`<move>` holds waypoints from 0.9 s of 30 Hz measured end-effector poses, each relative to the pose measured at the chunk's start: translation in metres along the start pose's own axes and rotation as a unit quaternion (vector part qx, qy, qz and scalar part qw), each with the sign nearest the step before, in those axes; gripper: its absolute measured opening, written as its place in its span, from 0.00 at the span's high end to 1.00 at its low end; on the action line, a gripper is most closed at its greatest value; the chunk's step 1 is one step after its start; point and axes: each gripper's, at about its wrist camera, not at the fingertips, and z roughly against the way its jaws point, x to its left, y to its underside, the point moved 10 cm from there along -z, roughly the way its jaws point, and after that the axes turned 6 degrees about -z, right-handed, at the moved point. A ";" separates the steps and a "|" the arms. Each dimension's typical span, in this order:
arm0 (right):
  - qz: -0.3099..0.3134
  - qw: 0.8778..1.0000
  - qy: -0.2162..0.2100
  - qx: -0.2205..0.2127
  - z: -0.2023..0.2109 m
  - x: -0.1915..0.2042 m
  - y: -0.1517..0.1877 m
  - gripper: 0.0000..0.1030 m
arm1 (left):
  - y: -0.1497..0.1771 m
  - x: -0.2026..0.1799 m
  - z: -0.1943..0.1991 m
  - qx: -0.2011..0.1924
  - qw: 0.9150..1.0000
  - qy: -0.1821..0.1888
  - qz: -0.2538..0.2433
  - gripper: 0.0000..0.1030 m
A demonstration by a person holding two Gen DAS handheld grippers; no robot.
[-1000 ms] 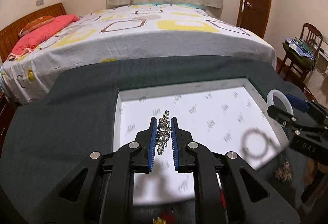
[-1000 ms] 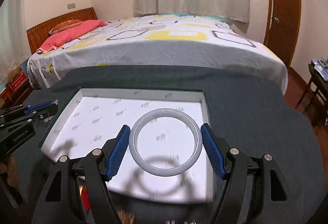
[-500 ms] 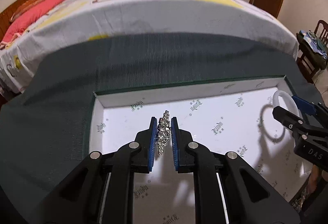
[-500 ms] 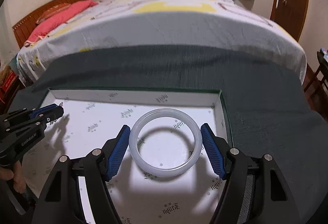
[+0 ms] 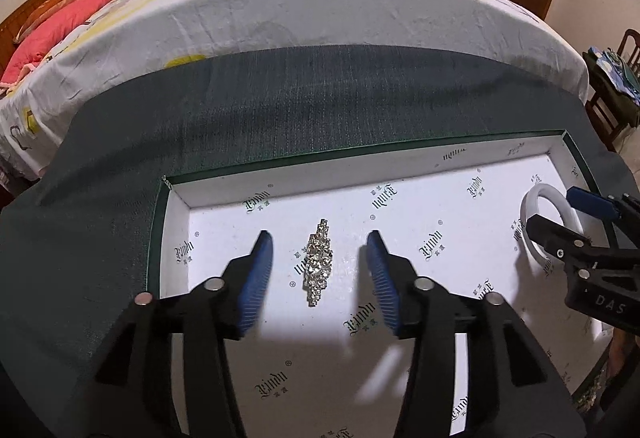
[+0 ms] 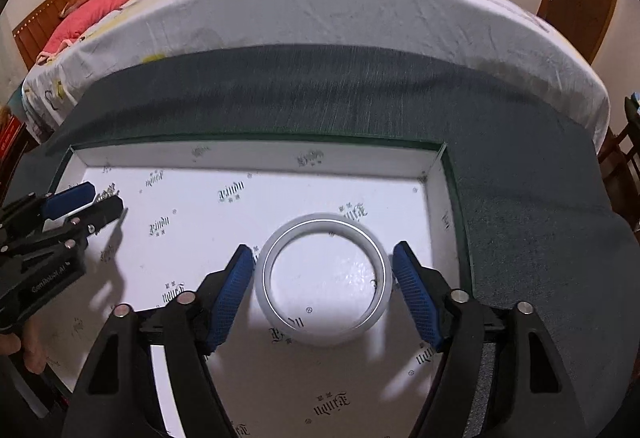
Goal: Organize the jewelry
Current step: 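Lift both tools out of the box back over the jewelry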
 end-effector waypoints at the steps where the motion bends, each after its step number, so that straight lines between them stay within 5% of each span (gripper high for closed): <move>1: 0.001 1.000 0.000 -0.001 0.000 -0.001 0.000 0.28 | -0.001 -0.001 0.001 -0.003 1.000 -0.001 -0.002 0.51; 9: -0.011 0.997 -0.003 -0.074 0.035 -0.004 -0.005 0.28 | -0.007 -0.007 0.034 -0.065 0.998 -0.005 -0.001 0.28; 19: -0.016 0.989 -0.006 -0.150 0.098 -0.008 0.026 0.28 | 0.014 -0.029 0.113 -0.166 0.985 -0.039 -0.026 0.23; 27: -0.028 0.984 -0.007 -0.175 0.137 -0.013 0.074 0.28 | 0.060 -0.034 0.155 -0.184 0.982 -0.044 -0.007 0.23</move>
